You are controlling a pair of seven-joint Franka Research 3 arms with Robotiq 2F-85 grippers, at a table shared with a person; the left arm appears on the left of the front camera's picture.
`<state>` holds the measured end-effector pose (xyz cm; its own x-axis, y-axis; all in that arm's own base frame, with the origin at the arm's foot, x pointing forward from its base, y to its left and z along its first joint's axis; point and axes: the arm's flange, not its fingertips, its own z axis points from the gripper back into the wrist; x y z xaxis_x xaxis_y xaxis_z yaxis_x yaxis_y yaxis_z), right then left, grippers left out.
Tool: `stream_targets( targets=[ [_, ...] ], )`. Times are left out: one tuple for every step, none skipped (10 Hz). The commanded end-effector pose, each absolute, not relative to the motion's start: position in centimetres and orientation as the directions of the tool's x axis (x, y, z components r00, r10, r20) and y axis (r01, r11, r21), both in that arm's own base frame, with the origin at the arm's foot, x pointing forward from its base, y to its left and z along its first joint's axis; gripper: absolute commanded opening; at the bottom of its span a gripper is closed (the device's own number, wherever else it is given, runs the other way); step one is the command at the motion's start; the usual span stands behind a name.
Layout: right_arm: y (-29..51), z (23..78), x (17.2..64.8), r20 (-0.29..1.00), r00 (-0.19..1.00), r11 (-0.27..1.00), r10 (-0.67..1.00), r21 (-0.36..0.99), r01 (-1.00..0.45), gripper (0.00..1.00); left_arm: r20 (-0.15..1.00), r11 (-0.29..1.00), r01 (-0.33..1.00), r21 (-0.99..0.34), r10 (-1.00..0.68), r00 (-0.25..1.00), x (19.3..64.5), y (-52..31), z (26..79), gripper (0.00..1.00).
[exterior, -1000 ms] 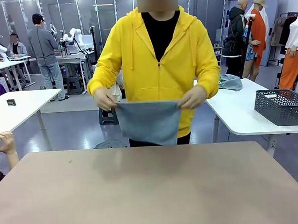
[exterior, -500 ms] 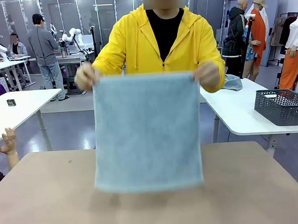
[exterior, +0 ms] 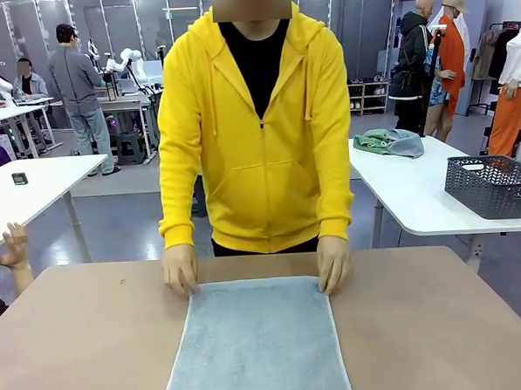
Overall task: Fold the towels and place them in the basket.
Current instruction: When a person lays out a Towel with hook on the table, fold it in half twice.
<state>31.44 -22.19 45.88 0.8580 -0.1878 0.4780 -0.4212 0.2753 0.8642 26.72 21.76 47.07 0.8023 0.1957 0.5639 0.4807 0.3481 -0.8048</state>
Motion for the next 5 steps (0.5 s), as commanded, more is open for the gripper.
stream_targets(
  targets=[
    [-22.23, 46.01, 31.45, 0.485, 0.853, 0.265, -0.191, 0.863, -0.431, 1.00, 0.582, 0.330, 0.504, -0.798, 0.204, 0.788, 26.89, 21.84, 47.08, 1.00],
    [-22.23, 46.01, 31.45, 0.485, 0.853, 0.265, -0.191, 0.863, -0.431, 1.00, 0.582, 0.330, 0.504, -0.798, 0.204, 0.788, 26.89, 21.84, 47.08, 1.00],
    [-22.23, 46.01, 31.45, 0.485, 0.853, 0.265, -0.191, 0.863, -0.431, 1.00, 0.582, 0.330, 0.504, -0.798, 0.204, 0.788, 26.89, 21.84, 47.08, 1.00],
    [-22.23, 46.01, 31.45, 0.485, 0.853, 0.265, -0.191, 0.863, -0.431, 1.00, 0.582, 0.330, 0.504, -0.798, 0.204, 0.788, 26.89, 21.84, 47.08, 1.00],
    [-22.23, 46.01, 31.45, 0.485, 0.853, 0.265, -0.191, 0.863, -0.431, 1.00, 0.582, 0.330, 0.504, -0.798, 0.204, 0.788, 26.89, 21.84, 47.08, 1.00]
  ],
)
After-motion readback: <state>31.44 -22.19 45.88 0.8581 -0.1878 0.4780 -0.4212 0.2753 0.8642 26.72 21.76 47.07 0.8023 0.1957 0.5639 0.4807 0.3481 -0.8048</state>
